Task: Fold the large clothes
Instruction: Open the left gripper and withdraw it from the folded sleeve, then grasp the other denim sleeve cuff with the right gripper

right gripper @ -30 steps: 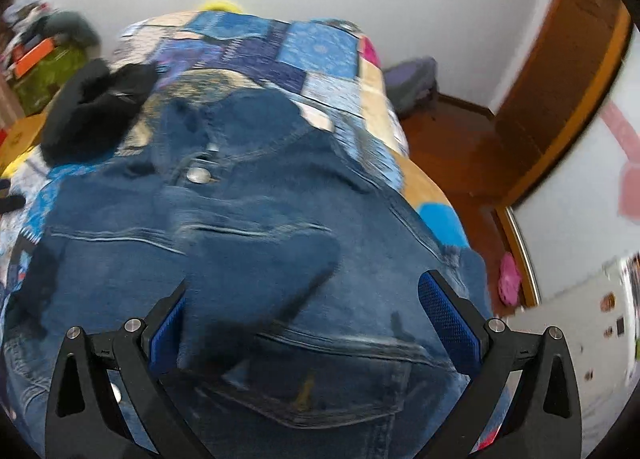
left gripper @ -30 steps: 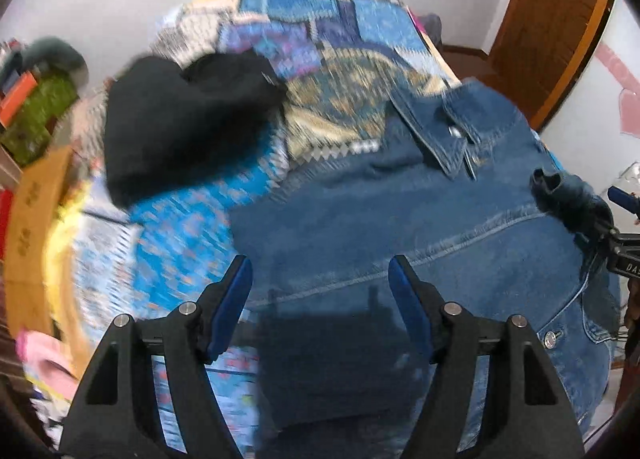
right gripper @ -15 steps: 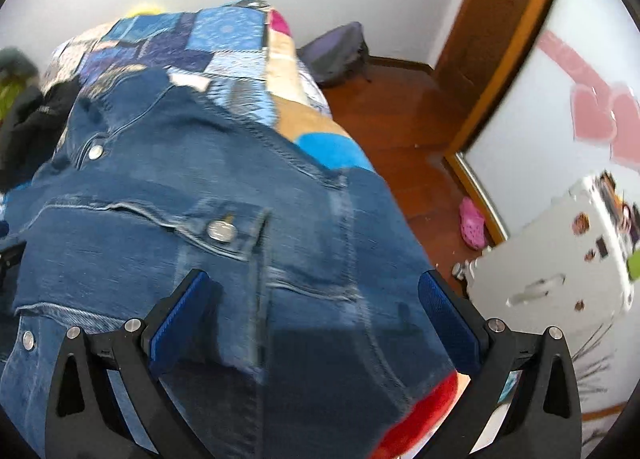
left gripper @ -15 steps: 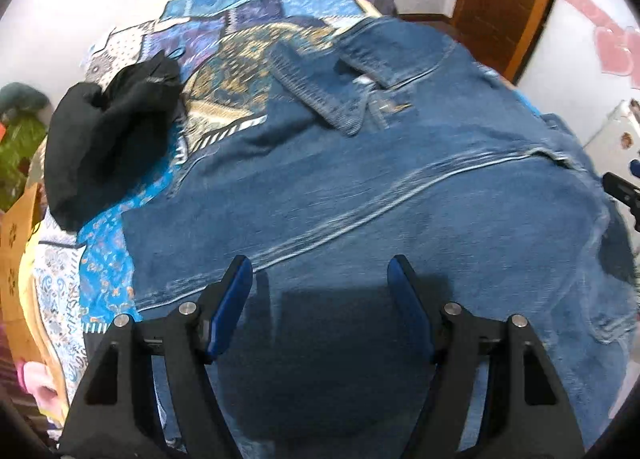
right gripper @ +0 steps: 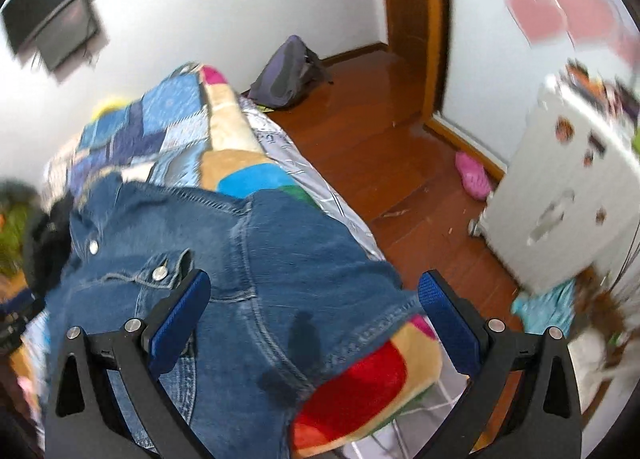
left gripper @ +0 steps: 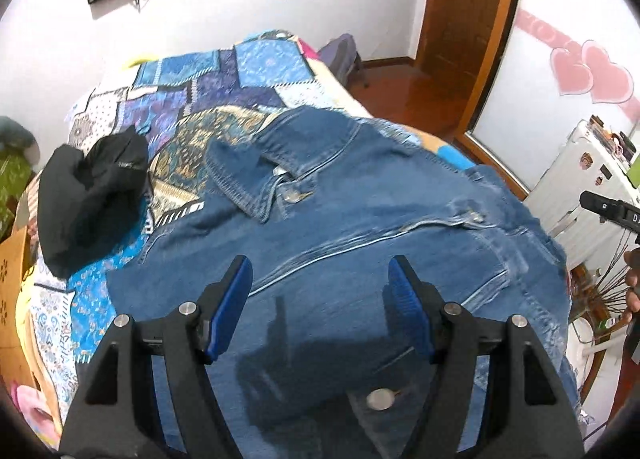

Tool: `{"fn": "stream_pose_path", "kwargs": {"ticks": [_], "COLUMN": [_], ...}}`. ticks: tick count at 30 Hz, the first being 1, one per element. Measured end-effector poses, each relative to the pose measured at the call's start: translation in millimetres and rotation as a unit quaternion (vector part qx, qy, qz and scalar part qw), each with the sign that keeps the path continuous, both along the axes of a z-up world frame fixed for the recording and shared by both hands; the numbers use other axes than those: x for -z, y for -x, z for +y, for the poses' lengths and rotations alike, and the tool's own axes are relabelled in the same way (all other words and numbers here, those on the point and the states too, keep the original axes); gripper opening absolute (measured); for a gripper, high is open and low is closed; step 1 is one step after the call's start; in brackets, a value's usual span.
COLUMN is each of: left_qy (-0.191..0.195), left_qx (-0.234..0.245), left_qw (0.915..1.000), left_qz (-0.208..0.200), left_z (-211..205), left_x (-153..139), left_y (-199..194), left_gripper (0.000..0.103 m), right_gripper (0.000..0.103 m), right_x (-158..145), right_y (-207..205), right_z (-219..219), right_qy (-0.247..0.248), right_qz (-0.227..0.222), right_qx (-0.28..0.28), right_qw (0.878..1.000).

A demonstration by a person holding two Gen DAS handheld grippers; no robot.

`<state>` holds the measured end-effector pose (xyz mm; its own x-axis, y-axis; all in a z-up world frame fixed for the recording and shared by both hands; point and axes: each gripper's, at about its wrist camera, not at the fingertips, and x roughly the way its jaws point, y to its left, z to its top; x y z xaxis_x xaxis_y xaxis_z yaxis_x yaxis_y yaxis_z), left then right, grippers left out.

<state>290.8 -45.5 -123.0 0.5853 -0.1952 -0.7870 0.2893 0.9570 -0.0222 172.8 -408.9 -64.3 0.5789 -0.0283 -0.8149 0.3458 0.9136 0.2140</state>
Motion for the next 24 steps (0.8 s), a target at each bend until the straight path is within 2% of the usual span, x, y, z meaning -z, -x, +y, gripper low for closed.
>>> {"fn": "stream_pose_path", "kwargs": {"ticks": [5, 9, 13, 15, 17, 19, 22, 24], "left_qy": [0.007, 0.011, 0.020, 0.024, 0.027, 0.028, 0.026, 0.030], "left_qx": [0.013, 0.011, 0.003, -0.002, -0.006, -0.008, -0.017, -0.020], "left_qw": [0.9999, 0.9997, 0.9992, 0.9989, 0.9987, 0.9986, 0.9985, 0.9982], "left_qz": [0.009, 0.020, 0.034, 0.040, 0.044, 0.045, 0.046, 0.048], "left_z": [-14.6, -20.0, -17.7, -15.6, -13.5, -11.3, -7.9, -5.0], "left_x": [5.3, 12.0, 19.0, 21.5, 23.6, 25.4, 28.8, 29.9], "left_y": [1.8, 2.9, 2.2, 1.3, 1.3, 1.6, 1.6, 1.7], "left_gripper": [0.069, 0.069, 0.069, 0.069, 0.069, 0.069, 0.069, 0.069], "right_gripper": [0.102, 0.093, 0.082, 0.081, 0.078, 0.073, 0.068, 0.049], "right_x": [34.4, 61.0, 88.3, 96.3, 97.7, 104.6, 111.4, 109.7], "right_y": [5.2, 11.9, 9.3, 5.2, -3.0, -16.7, -27.7, -31.4], "right_z": [-26.5, -41.4, -48.8, -51.5, -52.0, -53.2, -60.7, -64.1], "right_qy": [-0.090, -0.158, -0.231, -0.238, -0.221, -0.208, -0.219, -0.214], "right_qz": [0.028, 0.048, 0.061, 0.063, 0.052, 0.063, 0.069, 0.072], "right_qx": [0.034, 0.051, 0.063, 0.070, 0.076, 0.079, 0.091, 0.096], "right_qw": [0.995, 0.985, 0.969, 0.967, 0.971, 0.973, 0.969, 0.969]}}
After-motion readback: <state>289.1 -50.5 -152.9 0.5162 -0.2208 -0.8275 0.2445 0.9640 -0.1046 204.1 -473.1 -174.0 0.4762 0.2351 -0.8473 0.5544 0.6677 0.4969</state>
